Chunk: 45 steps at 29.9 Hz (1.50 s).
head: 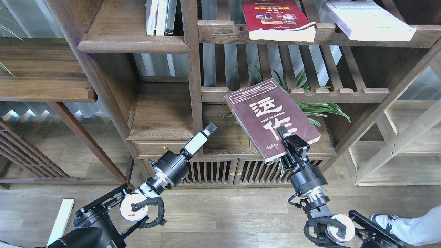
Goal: Organize books on shelf
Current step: 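Lower the book toward the left gripper and grasp its edge with left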
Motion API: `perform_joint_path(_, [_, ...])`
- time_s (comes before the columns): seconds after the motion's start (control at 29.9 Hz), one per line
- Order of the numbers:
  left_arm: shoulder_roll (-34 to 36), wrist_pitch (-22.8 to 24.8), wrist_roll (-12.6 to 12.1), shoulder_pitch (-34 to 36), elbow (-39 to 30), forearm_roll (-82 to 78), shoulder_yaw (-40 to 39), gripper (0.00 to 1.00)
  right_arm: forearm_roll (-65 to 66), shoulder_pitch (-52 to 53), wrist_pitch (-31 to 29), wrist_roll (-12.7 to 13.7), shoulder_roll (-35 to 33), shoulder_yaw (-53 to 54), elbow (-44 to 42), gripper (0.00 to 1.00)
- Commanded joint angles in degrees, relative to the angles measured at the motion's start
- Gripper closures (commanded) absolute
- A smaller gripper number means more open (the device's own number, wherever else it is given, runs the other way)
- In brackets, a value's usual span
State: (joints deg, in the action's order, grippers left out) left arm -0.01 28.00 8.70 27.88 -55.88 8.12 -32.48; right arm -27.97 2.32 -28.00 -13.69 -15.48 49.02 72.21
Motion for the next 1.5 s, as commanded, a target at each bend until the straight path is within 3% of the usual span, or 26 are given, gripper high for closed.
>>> perform_joint_path(0.0, [0.0,0.0,-3.3,0.0,-0.5,5.0,0.4,0.02,0.4,0.3,0.0,0.0,0.5,-0.7,0.0,0.96])
perform_joint_path(0.1, [0.4,0.0,-7.7,-1.1,-1.8,8.4,1.1,0.02,0.4,0.7,0.0,0.0,1.3,-0.8,0.1,0.96])
perform_joint_path(0.2, [0.4,0.0,-9.4,-1.4,-1.9,10.1,1.1,0.02,0.5,1.1,0.0,0.1,2.0,-1.3,0.3,0.96])
perform_joint_path(0.74, [0.5,0.0,-9.0,-1.3,-2.2,14.0,-3.3,0.01,1.4,2.5,0.0,0.1,3.3,-4.5,0.4,0.96])
perform_joint_path(1.47, [0.9,0.0,-9.4,-1.3,-2.0,11.7,-3.1,0.01,3.8,2.4,0.0,0.2,5.6,-7.0,0.2,0.96])
